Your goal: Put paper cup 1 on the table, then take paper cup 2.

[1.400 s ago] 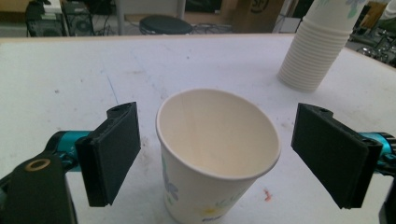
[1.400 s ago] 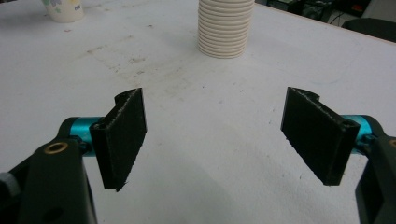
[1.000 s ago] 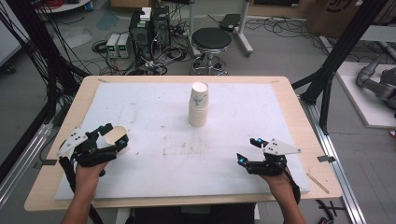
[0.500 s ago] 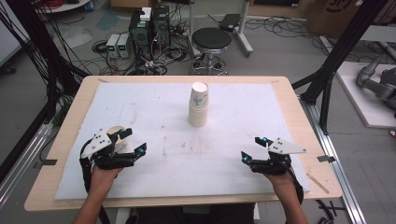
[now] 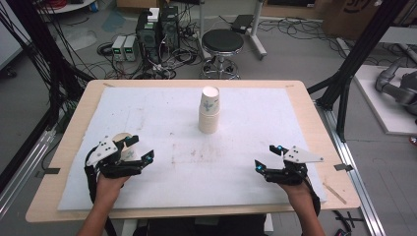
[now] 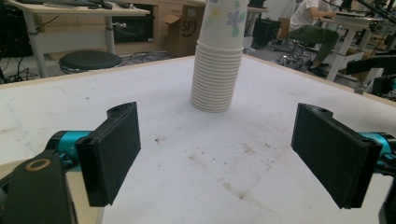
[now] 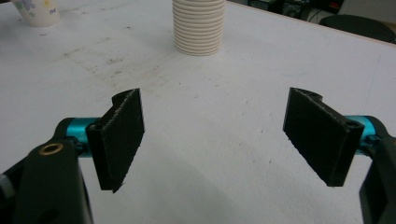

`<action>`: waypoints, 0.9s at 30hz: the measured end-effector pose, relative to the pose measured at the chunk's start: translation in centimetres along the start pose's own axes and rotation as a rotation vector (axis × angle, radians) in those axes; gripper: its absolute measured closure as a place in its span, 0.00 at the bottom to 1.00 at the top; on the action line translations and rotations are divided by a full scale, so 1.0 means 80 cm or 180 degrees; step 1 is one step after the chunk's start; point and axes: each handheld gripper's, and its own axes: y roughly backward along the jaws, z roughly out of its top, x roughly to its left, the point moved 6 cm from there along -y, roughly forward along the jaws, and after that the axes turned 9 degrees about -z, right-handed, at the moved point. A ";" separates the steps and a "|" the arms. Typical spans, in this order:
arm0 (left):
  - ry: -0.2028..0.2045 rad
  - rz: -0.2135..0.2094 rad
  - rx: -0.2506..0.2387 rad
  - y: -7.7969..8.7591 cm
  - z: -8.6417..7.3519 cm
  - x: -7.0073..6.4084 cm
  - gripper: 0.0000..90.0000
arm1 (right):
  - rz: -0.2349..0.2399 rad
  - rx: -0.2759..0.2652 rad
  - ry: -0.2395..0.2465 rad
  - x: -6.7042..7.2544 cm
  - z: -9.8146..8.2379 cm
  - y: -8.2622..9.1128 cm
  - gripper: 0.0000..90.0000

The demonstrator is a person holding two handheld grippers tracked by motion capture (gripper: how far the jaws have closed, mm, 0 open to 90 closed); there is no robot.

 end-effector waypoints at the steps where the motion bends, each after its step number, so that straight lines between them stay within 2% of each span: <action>1: -0.0003 -0.0015 0.0010 -0.001 0.000 -0.001 0.17 | -0.0005 0.0002 0.0000 0.000 0.000 0.001 0.23; 14: -0.0005 -0.0085 0.0100 -0.009 -0.007 -0.001 0.17 | -0.0044 0.0036 -0.0065 -0.006 -0.003 0.001 0.23; 23: -0.0007 -0.0092 0.0136 -0.012 -0.009 -0.002 0.17 | -0.0065 0.0076 -0.0025 -0.006 -0.004 0.000 0.23; 27: -0.0026 -0.0108 0.0165 -0.013 -0.010 -0.008 0.18 | -0.0047 0.0124 -0.0020 -0.005 -0.006 0.000 0.23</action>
